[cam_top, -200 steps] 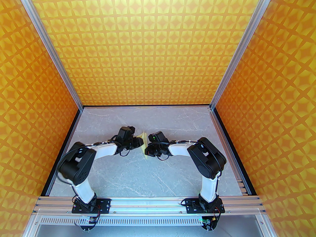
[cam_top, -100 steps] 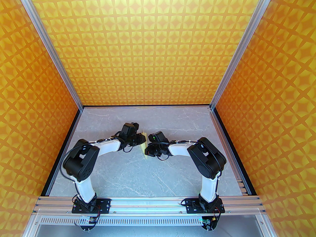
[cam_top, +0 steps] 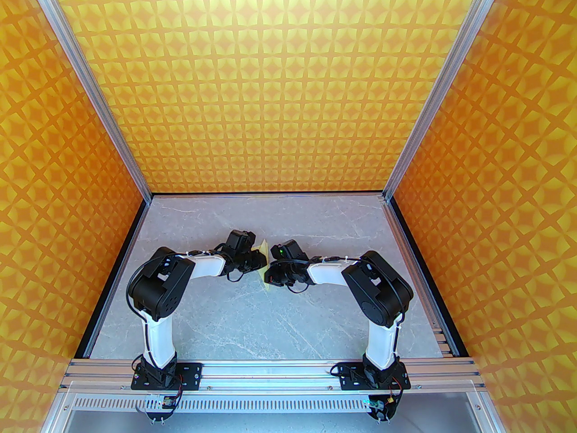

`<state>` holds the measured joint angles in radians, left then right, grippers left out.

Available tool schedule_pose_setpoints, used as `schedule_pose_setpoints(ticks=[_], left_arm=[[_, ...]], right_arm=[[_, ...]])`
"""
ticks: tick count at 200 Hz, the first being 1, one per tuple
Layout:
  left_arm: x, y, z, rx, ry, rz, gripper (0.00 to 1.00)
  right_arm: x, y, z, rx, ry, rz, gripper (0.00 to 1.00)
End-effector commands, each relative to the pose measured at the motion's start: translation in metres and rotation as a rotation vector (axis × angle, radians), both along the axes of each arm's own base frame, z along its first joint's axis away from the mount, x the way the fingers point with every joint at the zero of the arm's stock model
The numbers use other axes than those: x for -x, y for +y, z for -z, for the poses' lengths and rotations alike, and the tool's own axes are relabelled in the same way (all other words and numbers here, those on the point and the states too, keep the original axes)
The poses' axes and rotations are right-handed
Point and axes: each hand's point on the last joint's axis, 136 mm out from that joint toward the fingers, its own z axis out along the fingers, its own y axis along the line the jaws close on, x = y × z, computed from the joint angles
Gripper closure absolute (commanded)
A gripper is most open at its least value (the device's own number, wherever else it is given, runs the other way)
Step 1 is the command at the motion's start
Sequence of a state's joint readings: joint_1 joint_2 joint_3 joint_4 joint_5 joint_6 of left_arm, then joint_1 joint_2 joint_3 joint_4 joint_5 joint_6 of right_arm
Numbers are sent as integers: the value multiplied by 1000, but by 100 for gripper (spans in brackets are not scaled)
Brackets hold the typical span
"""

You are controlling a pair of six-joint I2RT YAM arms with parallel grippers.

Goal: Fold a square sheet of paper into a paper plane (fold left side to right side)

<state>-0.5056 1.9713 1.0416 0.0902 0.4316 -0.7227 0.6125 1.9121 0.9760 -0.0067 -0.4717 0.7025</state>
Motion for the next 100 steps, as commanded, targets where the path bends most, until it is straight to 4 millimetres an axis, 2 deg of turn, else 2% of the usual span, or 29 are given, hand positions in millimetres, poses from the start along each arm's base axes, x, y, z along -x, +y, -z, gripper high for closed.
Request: schedule_pose_setpoints(ticks=[1,33,69,100], left_arm=[[-3,-1,7,-14,-5,23,86],[3,2,19,-29,28,19,87],[9,4,25,-35,42,19,87],[9,3,26,-35,41,21,87]], right_arm=[[19,-23,39,109,112,29,100],[17,-20,33,95,101,21,100],[-1,-6,-1,37,32,8,100],[-5,1,-5,16,34,-11,100]])
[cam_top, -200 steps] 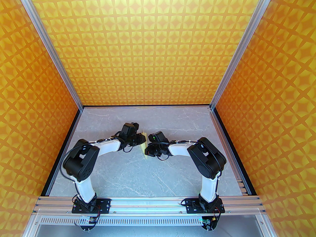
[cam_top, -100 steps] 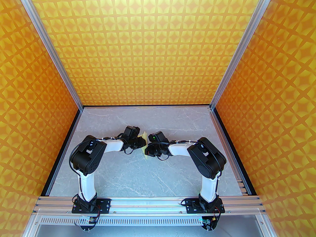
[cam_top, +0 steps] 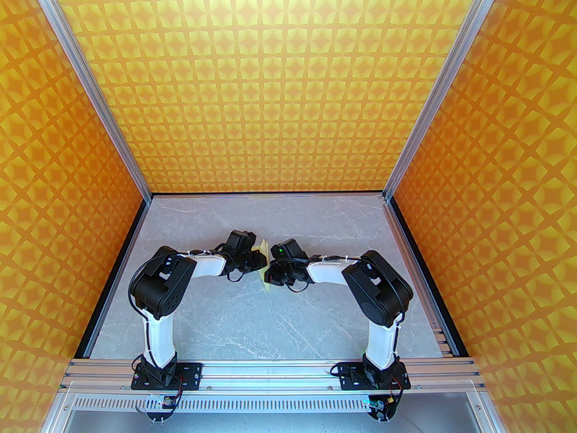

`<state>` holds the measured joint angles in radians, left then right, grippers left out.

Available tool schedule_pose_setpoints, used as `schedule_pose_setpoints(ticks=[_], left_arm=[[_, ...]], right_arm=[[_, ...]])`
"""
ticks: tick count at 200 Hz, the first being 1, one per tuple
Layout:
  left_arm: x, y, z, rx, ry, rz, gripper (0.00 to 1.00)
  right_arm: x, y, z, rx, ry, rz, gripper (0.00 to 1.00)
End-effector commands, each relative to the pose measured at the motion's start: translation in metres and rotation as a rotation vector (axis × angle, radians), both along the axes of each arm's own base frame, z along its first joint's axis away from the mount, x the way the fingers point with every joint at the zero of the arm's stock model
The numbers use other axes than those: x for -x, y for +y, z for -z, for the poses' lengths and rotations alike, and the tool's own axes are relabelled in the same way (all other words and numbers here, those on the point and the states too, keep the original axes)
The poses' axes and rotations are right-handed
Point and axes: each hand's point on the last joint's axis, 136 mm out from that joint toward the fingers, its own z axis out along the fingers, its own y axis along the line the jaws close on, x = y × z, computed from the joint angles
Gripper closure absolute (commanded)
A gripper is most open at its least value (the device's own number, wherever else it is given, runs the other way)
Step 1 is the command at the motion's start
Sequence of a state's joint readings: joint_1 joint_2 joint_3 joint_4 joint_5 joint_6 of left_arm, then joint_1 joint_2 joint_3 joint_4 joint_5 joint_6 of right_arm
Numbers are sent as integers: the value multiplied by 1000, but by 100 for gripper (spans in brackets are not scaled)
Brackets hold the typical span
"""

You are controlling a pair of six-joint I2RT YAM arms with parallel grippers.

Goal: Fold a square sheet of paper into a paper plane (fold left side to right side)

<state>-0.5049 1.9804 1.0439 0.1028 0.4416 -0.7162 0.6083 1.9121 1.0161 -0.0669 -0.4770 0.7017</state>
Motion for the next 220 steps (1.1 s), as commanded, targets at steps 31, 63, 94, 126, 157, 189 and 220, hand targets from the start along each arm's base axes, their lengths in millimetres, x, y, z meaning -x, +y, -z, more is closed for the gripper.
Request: schedule_pose_setpoints(ticks=[31,63,94,126,157,189,220], left_arm=[[13,5,27,-46,51,14,87],[13,4,28,-43,53,13,87],[10,2,19,-32,39,11,87],[5,-6,-8,22,3,19,87],[2,-16,-35,98,-29,41,87],[4,-21,-37,136,-23,45,87],[6,-22,-15,104,27,50,87]], right_arm=[[-14,-4,-4,-16,0,34,100],[-14,-4,11,-3,39,30,100],[-3,-11,31,19,76,28,100],[5,-23,43,87,93,29,100],[7,-26,43,98,92,25,100],[7,-25,42,94,93,21,100],[9,-29,45,117,99,22,100]])
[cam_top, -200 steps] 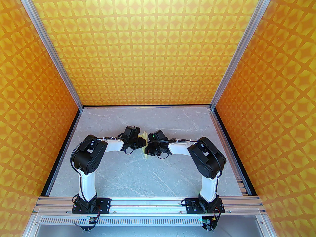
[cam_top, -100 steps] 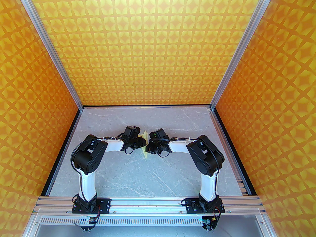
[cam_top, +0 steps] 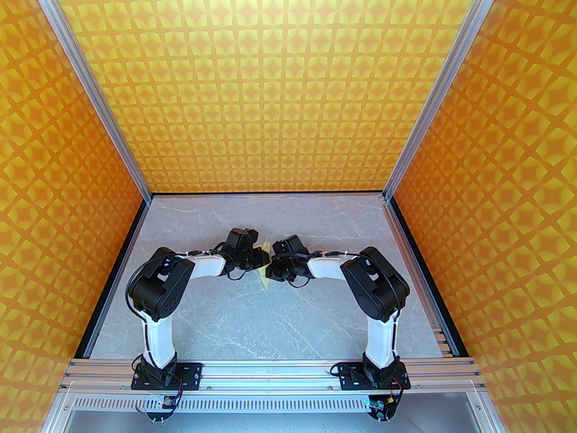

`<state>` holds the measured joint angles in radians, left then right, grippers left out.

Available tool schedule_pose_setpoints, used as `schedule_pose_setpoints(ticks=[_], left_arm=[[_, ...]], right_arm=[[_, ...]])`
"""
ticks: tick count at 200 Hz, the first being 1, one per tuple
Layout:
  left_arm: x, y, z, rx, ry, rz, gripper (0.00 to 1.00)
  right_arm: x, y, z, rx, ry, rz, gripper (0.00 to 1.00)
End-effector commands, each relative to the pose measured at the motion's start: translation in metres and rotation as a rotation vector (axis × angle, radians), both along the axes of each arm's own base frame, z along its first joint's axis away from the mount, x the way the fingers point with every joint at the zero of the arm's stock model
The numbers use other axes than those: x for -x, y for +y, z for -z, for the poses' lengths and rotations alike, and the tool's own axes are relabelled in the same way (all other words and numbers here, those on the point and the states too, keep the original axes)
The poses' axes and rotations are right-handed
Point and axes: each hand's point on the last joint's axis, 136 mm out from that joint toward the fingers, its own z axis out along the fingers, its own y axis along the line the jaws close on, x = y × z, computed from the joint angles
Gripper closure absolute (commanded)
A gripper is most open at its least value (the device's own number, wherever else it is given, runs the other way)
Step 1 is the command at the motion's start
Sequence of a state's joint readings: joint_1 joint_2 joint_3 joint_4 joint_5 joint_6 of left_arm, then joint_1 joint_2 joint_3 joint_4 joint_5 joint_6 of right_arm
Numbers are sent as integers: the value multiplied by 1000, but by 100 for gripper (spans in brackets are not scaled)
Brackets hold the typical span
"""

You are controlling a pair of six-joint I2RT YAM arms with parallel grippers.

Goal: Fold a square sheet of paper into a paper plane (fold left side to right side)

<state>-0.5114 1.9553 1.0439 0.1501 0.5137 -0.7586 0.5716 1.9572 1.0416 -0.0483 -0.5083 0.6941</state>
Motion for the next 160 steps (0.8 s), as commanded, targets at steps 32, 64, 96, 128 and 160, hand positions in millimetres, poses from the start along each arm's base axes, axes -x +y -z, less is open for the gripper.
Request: schedule_pose_setpoints(ticks=[32,64,96,128,160], left_arm=[[3,-2,32,-50,73,10,87],[-2,5,43,-124,83,-8,87],[-12,11,45,-175,75,-33,87],[-25,14,43,-187,58,-41,86],[-40,12,38,-189,42,-40,86]], right_arm=[[29,-33,46,182,114,19,100],[37,-40,56,206,145,28,100],[45,-45,61,230,164,23,100],[50,-49,64,256,181,15,100],[56,-50,67,274,196,2,100]])
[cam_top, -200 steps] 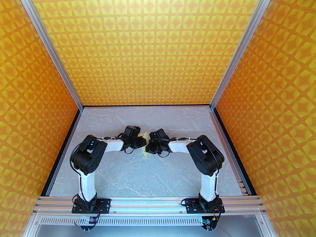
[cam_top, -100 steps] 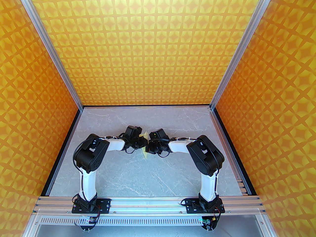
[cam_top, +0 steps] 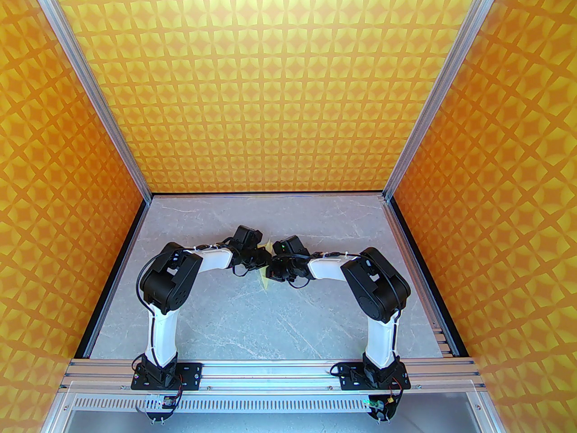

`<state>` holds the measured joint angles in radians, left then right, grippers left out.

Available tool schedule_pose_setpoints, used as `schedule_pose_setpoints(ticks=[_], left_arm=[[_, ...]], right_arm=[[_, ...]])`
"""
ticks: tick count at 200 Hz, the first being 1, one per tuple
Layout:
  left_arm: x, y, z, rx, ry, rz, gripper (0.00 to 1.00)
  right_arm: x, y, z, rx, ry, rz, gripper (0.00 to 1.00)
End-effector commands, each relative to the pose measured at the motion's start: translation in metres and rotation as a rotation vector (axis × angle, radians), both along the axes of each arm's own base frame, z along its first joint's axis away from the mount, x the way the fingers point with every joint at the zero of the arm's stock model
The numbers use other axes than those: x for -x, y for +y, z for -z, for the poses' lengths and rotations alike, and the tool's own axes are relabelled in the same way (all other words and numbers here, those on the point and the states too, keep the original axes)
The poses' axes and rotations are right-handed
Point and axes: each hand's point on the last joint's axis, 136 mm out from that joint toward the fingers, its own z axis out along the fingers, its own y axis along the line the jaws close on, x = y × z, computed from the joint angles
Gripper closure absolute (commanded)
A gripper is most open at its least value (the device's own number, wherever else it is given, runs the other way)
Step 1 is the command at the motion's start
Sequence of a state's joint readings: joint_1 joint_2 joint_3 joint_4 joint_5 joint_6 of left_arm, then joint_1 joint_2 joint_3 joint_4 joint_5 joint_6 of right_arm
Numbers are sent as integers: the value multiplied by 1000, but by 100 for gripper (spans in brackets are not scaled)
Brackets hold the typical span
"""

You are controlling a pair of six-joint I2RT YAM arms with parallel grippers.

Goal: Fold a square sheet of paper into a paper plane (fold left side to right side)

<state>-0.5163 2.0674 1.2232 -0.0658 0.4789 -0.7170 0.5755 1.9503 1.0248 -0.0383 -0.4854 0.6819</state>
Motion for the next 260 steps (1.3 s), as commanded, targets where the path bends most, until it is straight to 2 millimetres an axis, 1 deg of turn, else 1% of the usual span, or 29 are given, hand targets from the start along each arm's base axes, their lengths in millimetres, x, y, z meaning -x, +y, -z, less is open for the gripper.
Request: schedule_pose_setpoints(ticks=[1,26,72,137,152,155,196,230,260], left_arm=[[-27,16,14,-84,-49,-42,86],[-38,15,12,-83,-60,-45,85],[-55,15,18,-91,-62,-49,85],[-83,21,18,-98,-76,-66,84],[-84,25,27,-106,-60,-72,84],[-91,23,20,-97,-77,-75,84],[-114,24,22,-96,-93,-86,83],[-132,32,31,-104,-88,-105,83],[-147,39,34,-102,-91,-127,83]], right_arm=[[55,-48,64,257,214,5,100],[58,-46,65,255,219,-2,100],[62,-46,67,258,228,-7,100],[67,-46,69,263,239,-15,100],[67,-45,68,261,238,-17,100],[67,-45,69,261,239,-17,100],[70,-45,71,259,249,-21,100],[70,-45,68,257,246,-22,100],[71,-45,67,255,248,-22,100]])
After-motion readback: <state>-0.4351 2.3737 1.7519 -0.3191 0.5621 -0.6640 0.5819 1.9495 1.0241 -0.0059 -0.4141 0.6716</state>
